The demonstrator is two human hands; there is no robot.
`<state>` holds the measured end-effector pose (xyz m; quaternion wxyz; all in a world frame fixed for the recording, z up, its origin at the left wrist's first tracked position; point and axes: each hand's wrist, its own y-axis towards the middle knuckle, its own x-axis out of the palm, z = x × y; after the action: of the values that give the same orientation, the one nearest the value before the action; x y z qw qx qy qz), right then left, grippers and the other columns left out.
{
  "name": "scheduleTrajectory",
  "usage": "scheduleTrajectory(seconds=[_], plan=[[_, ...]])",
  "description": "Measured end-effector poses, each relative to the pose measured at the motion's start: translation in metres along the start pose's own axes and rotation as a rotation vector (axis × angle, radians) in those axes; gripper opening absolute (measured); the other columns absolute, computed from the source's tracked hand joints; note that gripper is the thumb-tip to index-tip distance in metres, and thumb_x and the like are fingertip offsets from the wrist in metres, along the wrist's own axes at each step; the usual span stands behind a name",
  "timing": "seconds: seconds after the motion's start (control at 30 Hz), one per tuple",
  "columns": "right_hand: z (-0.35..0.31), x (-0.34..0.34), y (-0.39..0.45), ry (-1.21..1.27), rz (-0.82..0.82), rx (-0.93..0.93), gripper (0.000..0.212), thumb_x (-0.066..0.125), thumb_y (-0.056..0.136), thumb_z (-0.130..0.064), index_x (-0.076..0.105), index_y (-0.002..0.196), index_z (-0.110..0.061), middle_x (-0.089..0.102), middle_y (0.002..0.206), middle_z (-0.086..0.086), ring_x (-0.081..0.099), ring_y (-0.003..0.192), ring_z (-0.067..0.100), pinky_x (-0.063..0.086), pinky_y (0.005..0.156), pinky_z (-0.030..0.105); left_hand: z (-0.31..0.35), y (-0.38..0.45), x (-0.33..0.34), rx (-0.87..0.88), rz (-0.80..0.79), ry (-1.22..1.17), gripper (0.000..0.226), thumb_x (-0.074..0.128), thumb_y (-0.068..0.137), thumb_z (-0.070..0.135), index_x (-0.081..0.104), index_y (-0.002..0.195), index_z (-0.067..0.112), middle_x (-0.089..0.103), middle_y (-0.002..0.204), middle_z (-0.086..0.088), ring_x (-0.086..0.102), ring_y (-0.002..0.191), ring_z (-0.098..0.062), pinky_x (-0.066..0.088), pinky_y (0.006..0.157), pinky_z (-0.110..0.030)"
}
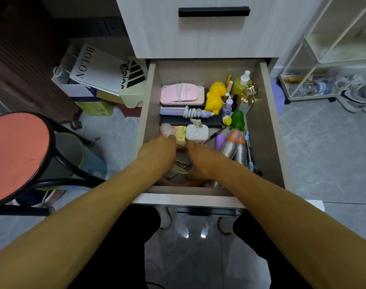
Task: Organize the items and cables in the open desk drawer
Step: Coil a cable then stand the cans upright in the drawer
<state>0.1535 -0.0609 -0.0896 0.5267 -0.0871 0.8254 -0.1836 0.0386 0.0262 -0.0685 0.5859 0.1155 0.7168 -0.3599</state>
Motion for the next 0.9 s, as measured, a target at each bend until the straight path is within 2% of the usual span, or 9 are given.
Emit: scheduleTrajectory(seconds=[0.1, 0.17, 0.3, 0.4, 0.53, 0.6, 0.73, 0.83, 0.9], plan=[[-0.004, 0.000, 0.009, -0.089, -0.038, 0.011, 0.075, 0.078, 0.073, -0.040, 0.040, 0.128, -0.007, 0.055, 0.127, 0.010, 0.057, 0.110, 0.029, 0.044, 0.086, 0.036, 0.004, 0.002, 0.007, 0.078, -0.041, 0.283, 0.031, 0.042, 0.101, 0.013, 0.047, 0.131, 0.007, 0.065, 0.117, -0.011, 0.066, 0.101, -0.027, 0.051, 0.077, -0.035], [-0.005, 0.001, 0.015, -0.202, -0.034, 0.012, 0.071, 0.074, 0.076, -0.042, 0.040, 0.129, -0.008, 0.056, 0.126, 0.009, 0.058, 0.109, 0.029, 0.045, 0.087, 0.038, 0.006, 0.005, 0.008, 0.114, -0.059, 0.361, 0.026, 0.042, 0.102, 0.013, 0.053, 0.125, 0.008, 0.066, 0.118, -0.009, 0.065, 0.103, -0.025, 0.049, 0.077, -0.033], [-0.002, 0.009, 0.025, -0.315, 0.015, -0.019, 0.043, 0.056, 0.094, -0.027, 0.041, 0.131, -0.011, 0.058, 0.125, 0.006, 0.060, 0.108, 0.028, 0.048, 0.087, 0.039, 0.006, 0.012, 0.014, 0.175, -0.065, 0.446, 0.027, 0.038, 0.103, 0.012, 0.057, 0.123, 0.010, 0.065, 0.122, -0.006, 0.063, 0.109, -0.022, 0.049, 0.083, -0.031], [0.001, 0.008, 0.030, -0.208, -0.064, -0.030, 0.046, 0.052, 0.097, -0.024, 0.039, 0.139, -0.014, 0.053, 0.134, 0.004, 0.054, 0.117, 0.028, 0.044, 0.096, 0.040, 0.003, 0.018, 0.023, 0.197, -0.060, 0.442, 0.026, 0.038, 0.103, 0.013, 0.059, 0.120, 0.013, 0.066, 0.120, -0.005, 0.064, 0.107, -0.021, 0.050, 0.083, -0.031], [0.017, 0.015, 0.043, -0.144, -0.184, -0.059, 0.074, 0.077, 0.076, -0.032, 0.043, 0.139, -0.012, 0.059, 0.127, 0.005, 0.059, 0.113, 0.026, 0.047, 0.098, 0.042, 0.003, 0.028, 0.030, 0.196, -0.052, 0.383, 0.026, 0.039, 0.103, 0.013, 0.057, 0.122, 0.011, 0.064, 0.122, -0.007, 0.064, 0.108, -0.023, 0.050, 0.085, -0.033], [0.024, 0.020, 0.043, -0.059, -0.160, -0.065, 0.079, 0.076, 0.075, -0.027, 0.039, 0.144, -0.015, 0.056, 0.133, 0.007, 0.057, 0.116, 0.027, 0.047, 0.099, 0.040, 0.004, 0.030, 0.033, 0.166, -0.049, 0.326, 0.026, 0.039, 0.103, 0.013, 0.058, 0.120, 0.011, 0.065, 0.121, -0.007, 0.064, 0.108, -0.023, 0.051, 0.085, -0.033], [0.026, 0.015, 0.029, -0.008, -0.057, -0.109, 0.068, 0.065, 0.084, -0.012, 0.038, 0.146, -0.014, 0.049, 0.141, 0.010, 0.051, 0.124, 0.029, 0.045, 0.101, 0.041, 0.008, 0.033, 0.038, 0.093, -0.057, 0.261, 0.026, 0.038, 0.102, 0.011, 0.057, 0.120, 0.009, 0.064, 0.122, -0.009, 0.063, 0.110, -0.026, 0.050, 0.085, -0.035], [0.023, 0.018, 0.028, -0.113, -0.102, -0.108, 0.044, 0.063, 0.084, -0.021, 0.056, 0.127, -0.013, 0.059, 0.127, 0.008, 0.059, 0.113, 0.028, 0.051, 0.090, 0.038, 0.011, 0.033, 0.039, 0.070, -0.068, 0.236, 0.028, 0.036, 0.102, 0.009, 0.057, 0.120, 0.008, 0.064, 0.122, -0.011, 0.063, 0.111, -0.028, 0.050, 0.086, -0.037], [0.019, 0.018, 0.025, -0.204, -0.091, -0.089, 0.036, 0.059, 0.086, -0.025, 0.061, 0.121, -0.015, 0.060, 0.125, 0.006, 0.061, 0.109, 0.027, 0.051, 0.085, 0.032, 0.012, 0.033, 0.038, 0.075, -0.074, 0.243, 0.028, 0.037, 0.102, 0.009, 0.058, 0.120, 0.008, 0.064, 0.123, -0.011, 0.063, 0.112, -0.027, 0.050, 0.086, -0.037]])
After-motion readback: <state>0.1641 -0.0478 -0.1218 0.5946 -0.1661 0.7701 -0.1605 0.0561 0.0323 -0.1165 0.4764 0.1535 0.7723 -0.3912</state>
